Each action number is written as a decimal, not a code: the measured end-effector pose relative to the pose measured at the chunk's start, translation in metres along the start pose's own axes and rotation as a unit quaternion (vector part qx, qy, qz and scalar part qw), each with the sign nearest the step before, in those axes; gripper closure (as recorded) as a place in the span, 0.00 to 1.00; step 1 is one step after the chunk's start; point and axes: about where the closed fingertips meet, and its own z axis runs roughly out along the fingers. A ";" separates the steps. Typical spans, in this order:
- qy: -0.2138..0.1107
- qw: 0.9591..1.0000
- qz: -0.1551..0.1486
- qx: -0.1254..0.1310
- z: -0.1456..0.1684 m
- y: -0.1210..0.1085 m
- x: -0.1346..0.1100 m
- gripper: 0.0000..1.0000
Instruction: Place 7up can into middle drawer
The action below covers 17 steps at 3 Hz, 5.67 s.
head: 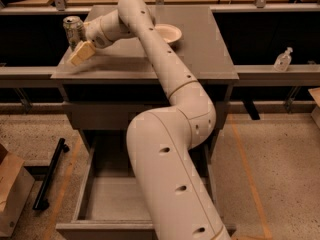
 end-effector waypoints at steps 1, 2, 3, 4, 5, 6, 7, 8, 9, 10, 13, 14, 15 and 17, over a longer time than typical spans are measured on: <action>-0.013 1.000 -0.004 -0.008 0.013 0.002 -0.009 0.18; -0.026 1.000 0.000 -0.003 0.015 -0.003 -0.010 0.41; -0.058 0.998 0.030 0.011 0.019 -0.015 -0.004 0.64; -0.078 0.995 0.056 0.022 0.023 -0.023 0.005 0.88; -0.063 0.996 0.052 0.039 -0.001 -0.033 0.008 1.00; -0.020 0.998 0.028 0.050 -0.046 -0.036 0.003 1.00; 0.035 0.998 0.005 0.042 -0.089 -0.026 -0.001 1.00; 0.083 0.996 0.009 0.026 -0.127 -0.010 0.006 1.00; 0.114 0.992 0.026 0.039 -0.188 0.008 -0.001 1.00; 0.081 0.990 0.031 0.109 -0.268 0.022 -0.048 1.00; 0.037 0.982 0.057 0.177 -0.342 0.073 -0.105 1.00; 0.058 0.985 0.085 0.140 -0.317 0.090 -0.081 1.00; 0.058 0.985 0.085 0.140 -0.317 0.090 -0.081 1.00; 0.033 0.984 0.088 0.153 -0.300 0.059 -0.073 1.00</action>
Offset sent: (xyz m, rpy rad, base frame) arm 0.0535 0.0150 0.0248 0.0853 -0.0058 0.0023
